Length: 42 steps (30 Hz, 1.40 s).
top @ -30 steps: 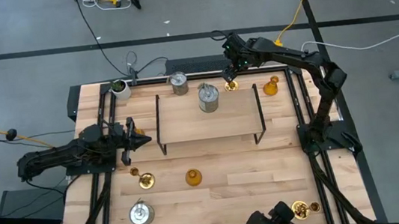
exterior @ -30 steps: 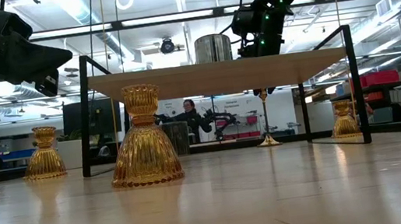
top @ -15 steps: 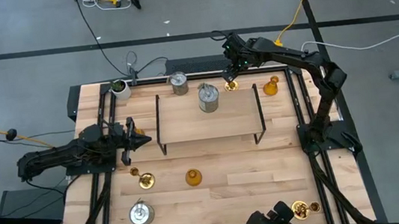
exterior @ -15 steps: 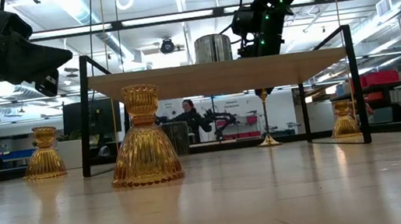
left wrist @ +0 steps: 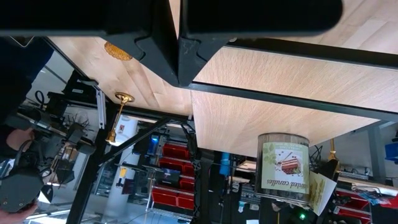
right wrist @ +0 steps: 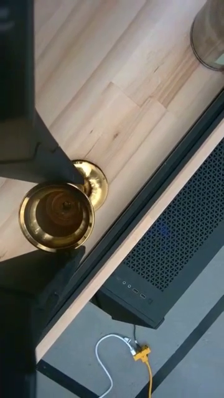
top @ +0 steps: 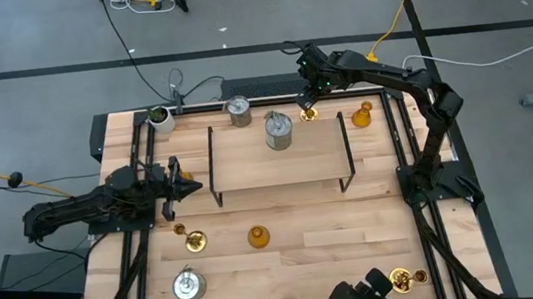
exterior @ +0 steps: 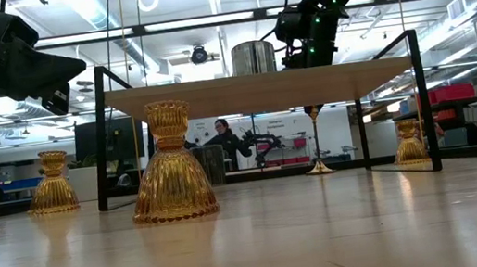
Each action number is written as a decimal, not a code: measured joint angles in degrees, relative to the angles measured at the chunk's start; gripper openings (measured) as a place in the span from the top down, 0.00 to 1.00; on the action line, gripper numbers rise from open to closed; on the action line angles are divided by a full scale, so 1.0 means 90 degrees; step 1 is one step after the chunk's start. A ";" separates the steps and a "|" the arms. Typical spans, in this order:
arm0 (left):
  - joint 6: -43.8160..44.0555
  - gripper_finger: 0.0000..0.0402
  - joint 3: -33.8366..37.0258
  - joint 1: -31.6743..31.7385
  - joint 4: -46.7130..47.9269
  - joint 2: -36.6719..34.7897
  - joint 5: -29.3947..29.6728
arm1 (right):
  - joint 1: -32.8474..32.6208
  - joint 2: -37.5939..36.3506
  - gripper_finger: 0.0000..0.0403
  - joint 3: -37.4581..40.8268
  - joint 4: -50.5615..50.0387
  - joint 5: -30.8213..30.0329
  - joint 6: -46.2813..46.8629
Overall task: Pick & Place candle stick holders
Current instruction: Put the top candle holder on the shelf
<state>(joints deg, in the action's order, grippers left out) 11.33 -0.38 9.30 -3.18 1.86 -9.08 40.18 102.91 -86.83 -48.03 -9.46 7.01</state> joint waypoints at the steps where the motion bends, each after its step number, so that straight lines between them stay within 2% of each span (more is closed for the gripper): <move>1: 0.0002 0.98 0.0000 0.0000 0.0000 0.0000 0.0000 | 0.0000 0.0000 0.60 0.0000 0.0000 0.0000 0.0000; 42: 0.0001 0.98 -0.0002 0.0000 0.0000 0.0001 0.0000 | 0.0000 -0.0002 0.61 0.0000 -0.0002 0.0000 0.0000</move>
<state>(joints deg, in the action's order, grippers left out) 11.34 -0.40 9.30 -3.18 1.87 -9.08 40.19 102.89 -86.83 -48.05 -9.45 7.01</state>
